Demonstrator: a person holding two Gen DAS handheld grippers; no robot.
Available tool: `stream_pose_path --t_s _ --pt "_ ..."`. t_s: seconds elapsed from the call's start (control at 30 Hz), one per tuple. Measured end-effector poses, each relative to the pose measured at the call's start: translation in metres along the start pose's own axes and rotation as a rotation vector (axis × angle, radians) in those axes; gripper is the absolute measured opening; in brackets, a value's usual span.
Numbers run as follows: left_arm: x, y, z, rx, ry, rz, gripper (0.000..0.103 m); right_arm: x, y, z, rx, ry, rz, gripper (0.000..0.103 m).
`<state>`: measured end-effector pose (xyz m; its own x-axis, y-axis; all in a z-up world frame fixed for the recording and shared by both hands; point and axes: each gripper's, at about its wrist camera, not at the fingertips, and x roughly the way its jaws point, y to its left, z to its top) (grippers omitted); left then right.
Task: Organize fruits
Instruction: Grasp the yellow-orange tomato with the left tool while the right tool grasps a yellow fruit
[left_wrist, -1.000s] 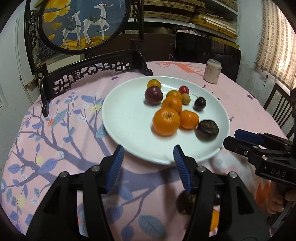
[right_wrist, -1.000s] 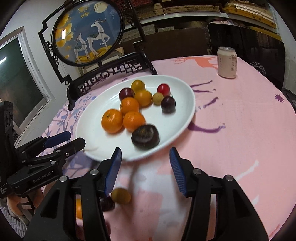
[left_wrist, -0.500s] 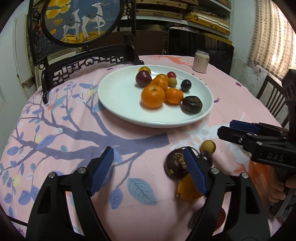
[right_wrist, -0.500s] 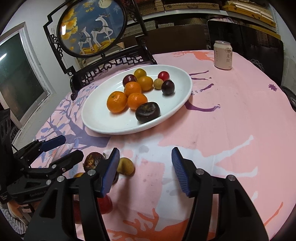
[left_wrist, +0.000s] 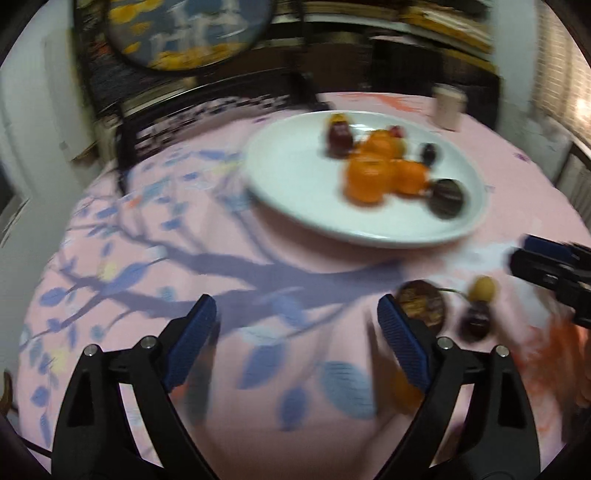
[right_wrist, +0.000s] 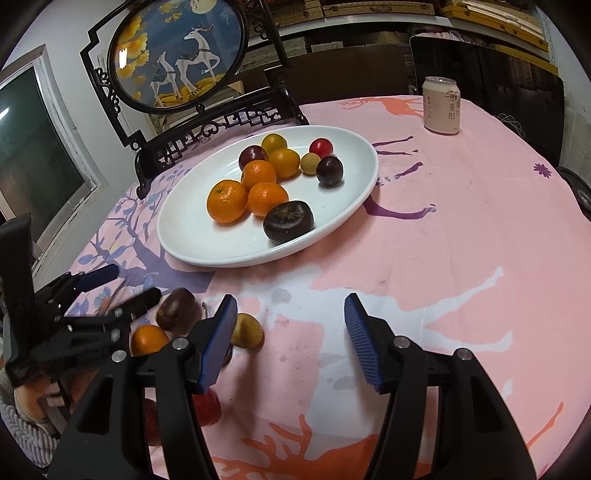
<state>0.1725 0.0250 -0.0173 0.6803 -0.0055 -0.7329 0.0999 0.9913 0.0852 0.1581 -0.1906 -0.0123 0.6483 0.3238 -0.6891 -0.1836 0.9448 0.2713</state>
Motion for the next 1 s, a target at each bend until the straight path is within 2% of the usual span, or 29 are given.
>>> stream_pose_path --t_s 0.03,0.07,0.13,0.27,0.37,0.47,0.73,0.8,0.83,0.87,0.9,0.93,0.97,1.0 --pt "0.000 0.008 0.000 -0.036 0.004 -0.005 0.088 0.000 0.000 0.000 0.000 -0.001 0.002 0.061" --pt "-0.003 0.015 0.001 -0.077 -0.003 -0.042 0.088 -0.001 0.000 0.000 0.000 -0.003 0.004 0.061" --pt "-0.011 0.015 0.002 -0.082 -0.033 -0.076 0.088 -0.002 0.000 0.000 -0.002 -0.007 0.007 0.061" --pt "-0.020 -0.012 -0.002 0.025 -0.054 -0.147 0.089 -0.001 -0.001 0.001 0.000 -0.003 0.005 0.061" --pt "-0.028 -0.030 -0.008 0.102 -0.067 -0.155 0.089 -0.002 -0.002 0.001 0.001 -0.004 0.004 0.061" --pt "-0.033 -0.038 -0.012 0.147 -0.076 -0.197 0.089 -0.002 -0.003 0.002 0.007 -0.002 0.006 0.061" --pt "-0.029 -0.058 -0.027 0.261 -0.039 -0.212 0.089 -0.003 -0.004 0.002 0.013 -0.004 0.008 0.061" --pt "-0.022 -0.056 -0.027 0.250 -0.013 -0.206 0.089 -0.003 -0.004 0.002 0.014 -0.005 0.009 0.061" --pt "-0.021 -0.052 -0.026 0.233 -0.009 -0.215 0.086 -0.003 -0.005 0.002 0.014 -0.006 0.011 0.061" --pt "-0.022 -0.048 -0.025 0.219 -0.009 -0.223 0.073 -0.004 -0.005 0.002 0.014 -0.008 0.015 0.061" --pt "-0.022 -0.045 -0.024 0.198 -0.005 -0.267 0.063 -0.004 -0.004 0.002 0.015 -0.009 0.020 0.061" --pt "-0.022 -0.044 -0.024 0.194 -0.001 -0.292 0.046 -0.005 -0.004 0.002 0.015 -0.009 0.024 0.061" --pt "-0.021 -0.046 -0.025 0.196 0.005 -0.307 0.039 -0.005 -0.004 0.002 0.015 -0.007 0.029 0.061" --pt "-0.019 -0.050 -0.026 0.210 0.013 -0.304 0.038 -0.004 -0.004 0.002 0.016 -0.005 0.032 0.061"
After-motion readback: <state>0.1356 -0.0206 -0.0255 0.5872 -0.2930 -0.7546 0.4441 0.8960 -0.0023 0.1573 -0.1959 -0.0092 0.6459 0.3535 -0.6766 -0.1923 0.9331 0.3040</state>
